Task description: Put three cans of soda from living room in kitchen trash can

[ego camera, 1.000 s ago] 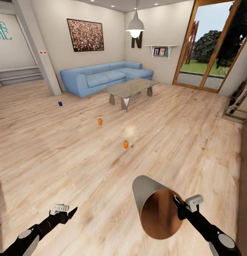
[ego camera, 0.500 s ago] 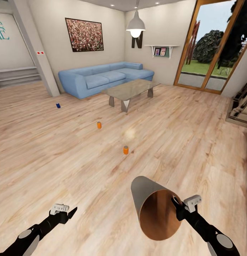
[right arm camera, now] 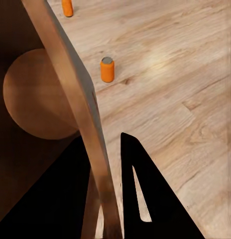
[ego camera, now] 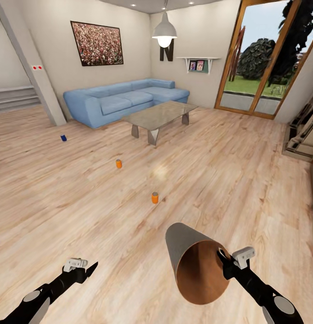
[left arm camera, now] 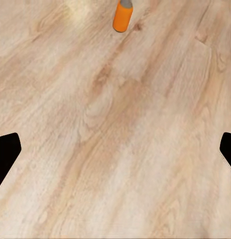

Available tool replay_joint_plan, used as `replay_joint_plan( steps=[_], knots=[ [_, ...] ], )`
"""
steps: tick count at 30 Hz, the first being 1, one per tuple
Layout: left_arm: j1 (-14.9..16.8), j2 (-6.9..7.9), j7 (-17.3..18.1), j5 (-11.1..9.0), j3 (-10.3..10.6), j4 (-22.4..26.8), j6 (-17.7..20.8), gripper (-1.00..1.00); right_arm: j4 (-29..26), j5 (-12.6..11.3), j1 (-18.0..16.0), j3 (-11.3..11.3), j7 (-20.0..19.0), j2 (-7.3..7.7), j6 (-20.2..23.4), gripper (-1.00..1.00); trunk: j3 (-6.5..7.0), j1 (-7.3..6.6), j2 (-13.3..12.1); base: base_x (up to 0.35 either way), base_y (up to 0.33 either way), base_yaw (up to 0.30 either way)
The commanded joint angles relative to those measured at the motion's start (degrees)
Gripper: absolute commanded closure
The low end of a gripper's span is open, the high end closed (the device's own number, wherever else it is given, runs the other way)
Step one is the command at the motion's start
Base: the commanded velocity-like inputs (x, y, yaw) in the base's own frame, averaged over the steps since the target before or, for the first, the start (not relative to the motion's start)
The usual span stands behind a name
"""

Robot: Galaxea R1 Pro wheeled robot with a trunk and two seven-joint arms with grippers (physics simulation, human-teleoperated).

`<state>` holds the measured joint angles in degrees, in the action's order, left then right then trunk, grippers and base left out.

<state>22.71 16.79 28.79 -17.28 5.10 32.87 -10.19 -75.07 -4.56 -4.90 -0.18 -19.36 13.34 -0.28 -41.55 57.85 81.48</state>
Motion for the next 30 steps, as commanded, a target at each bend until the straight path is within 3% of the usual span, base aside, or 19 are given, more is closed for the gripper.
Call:
replay_joint_plan(
  steps=[1, 15, 30],
  knots=[
    [0.01, 0.00, 0.01, -0.01, 0.00, 0.00, 0.00, -1.00, -0.08, -0.53, -0.02, -0.03, -0.52, 0.00, 0.05, 1.00, 0.01, 0.00, 0.00, 0.324, 0.000, -0.224],
    [-0.03, 0.00, 0.03, -0.03, 0.00, -0.01, 0.00, -1.00, -0.08, -0.51, -0.02, -0.26, -0.32, 0.02, -0.07, 1.00, 0.01, 0.00, 0.00, 0.324, 0.000, -0.228],
    [0.00, 0.12, 0.56, -0.06, 0.00, 0.01, 0.18, -1.00, -0.08, -0.89, -0.02, -0.38, -0.19, 0.02, -0.13, 1.00, 0.01, 0.00, 0.00, 0.324, 0.000, -0.022]
  ],
)
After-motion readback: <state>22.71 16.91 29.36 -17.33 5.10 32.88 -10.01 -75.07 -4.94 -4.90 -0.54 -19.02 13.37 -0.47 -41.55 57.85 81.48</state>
